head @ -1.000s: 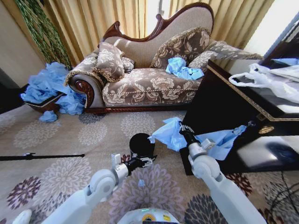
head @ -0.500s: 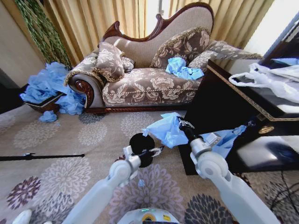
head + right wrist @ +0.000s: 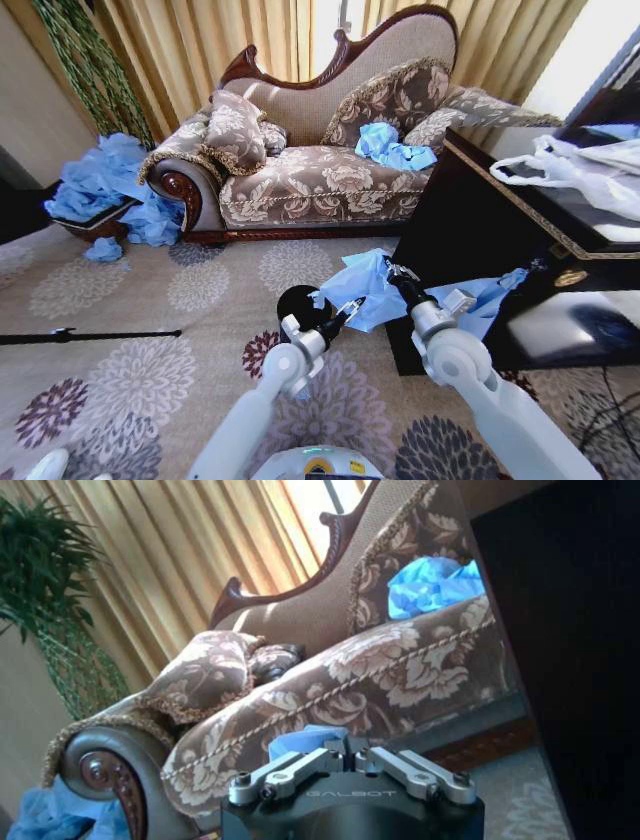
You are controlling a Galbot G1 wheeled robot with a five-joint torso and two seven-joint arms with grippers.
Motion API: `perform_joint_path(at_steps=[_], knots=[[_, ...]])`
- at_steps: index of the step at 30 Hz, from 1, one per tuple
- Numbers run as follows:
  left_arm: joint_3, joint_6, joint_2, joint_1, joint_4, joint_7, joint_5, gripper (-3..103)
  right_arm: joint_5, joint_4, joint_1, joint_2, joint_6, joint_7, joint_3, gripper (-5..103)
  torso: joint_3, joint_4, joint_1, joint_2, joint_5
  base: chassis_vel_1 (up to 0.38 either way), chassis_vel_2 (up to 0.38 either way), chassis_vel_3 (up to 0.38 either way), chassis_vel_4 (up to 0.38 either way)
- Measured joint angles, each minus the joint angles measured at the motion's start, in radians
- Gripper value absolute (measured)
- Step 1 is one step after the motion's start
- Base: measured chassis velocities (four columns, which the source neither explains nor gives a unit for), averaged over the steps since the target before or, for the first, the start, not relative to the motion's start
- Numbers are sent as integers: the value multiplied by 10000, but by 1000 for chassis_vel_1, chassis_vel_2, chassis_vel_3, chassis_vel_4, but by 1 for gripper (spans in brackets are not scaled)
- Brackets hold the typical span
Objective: Place a garbage bag over the trash bin.
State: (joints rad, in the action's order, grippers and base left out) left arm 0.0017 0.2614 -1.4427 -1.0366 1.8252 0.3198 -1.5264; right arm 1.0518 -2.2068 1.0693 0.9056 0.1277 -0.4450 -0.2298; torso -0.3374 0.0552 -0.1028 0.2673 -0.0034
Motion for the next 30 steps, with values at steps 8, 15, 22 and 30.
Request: perform_joint_path(at_steps=[8, 15, 22, 30], knots=[[65, -5, -749, -38, -479, 64, 214, 100, 181, -175, 45, -114, 30, -37, -39, 0, 0, -1, 0, 0, 1, 0, 0, 0, 0], [-6, -266, -1170, -67, -784, 56, 452, 92, -8, -222, 463, 26, 30, -15, -128, 0, 0, 1, 0, 0, 2, 0, 0, 0, 0], [-38, -476, -1234, 54, -937, 25, 486, 72, -3, -285, 712, -59, 31, -28, -450, 0, 0, 0, 0, 0, 2, 0, 0, 0, 0], [-99, -538, -1130, 56, -945, 21, 655, 52, 159, -560, 1125, -137, 30, -61, -987, 0, 1, 1, 0, 0, 1, 0, 0, 0, 0]])
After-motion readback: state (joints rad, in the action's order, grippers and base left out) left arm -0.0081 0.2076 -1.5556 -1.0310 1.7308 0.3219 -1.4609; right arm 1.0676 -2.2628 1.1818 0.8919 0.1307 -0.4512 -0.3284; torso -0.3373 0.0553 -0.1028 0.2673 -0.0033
